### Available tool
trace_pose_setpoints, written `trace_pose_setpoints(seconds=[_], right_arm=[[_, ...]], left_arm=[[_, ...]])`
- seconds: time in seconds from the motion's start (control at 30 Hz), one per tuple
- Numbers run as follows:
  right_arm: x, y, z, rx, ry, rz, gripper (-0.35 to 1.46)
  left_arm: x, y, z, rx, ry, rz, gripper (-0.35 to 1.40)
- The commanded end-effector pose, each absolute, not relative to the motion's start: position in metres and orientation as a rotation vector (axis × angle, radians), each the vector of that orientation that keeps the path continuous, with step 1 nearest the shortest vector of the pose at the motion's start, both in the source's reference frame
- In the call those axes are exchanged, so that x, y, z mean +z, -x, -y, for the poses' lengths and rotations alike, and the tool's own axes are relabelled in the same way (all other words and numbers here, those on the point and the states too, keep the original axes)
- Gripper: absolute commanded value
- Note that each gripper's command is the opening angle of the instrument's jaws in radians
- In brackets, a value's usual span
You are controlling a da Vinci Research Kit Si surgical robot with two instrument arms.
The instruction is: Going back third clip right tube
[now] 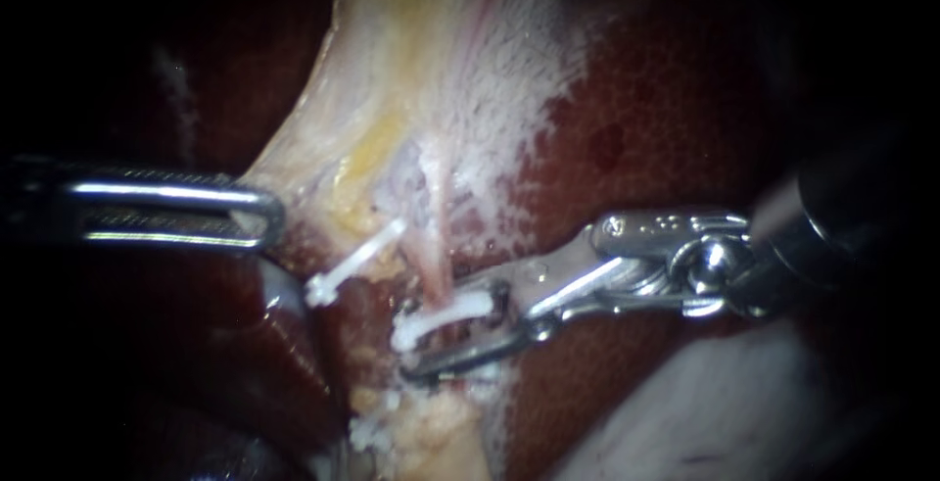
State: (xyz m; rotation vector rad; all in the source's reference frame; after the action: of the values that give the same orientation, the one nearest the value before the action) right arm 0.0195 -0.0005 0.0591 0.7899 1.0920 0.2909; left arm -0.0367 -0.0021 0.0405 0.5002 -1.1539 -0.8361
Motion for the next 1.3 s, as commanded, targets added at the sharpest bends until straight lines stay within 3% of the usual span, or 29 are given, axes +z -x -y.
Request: trace_pose_setpoints(seconds=[0.03,0.9,1.3], right_arm=[[0.0591,-0.0193,0.0004,0.283,-0.776,-1.098,0.55],[0.0553,-0.0086,-0.0034,0.22,-0.614,-1.155,0.6],[0.0541,-0.0075,-0.0038,0.243,-0.551,-1.151,0.6]], left_arm=[[0.0405,0.0367,0.0021,-0.836,-0.5,1.154,-0.35],[0.0423,0.0358,0.0016,-0.83,-0.503,1.156,-0.35],[0.0454,0.0363,0.0025,-0.832,-0.495,1.149,-0.35]])
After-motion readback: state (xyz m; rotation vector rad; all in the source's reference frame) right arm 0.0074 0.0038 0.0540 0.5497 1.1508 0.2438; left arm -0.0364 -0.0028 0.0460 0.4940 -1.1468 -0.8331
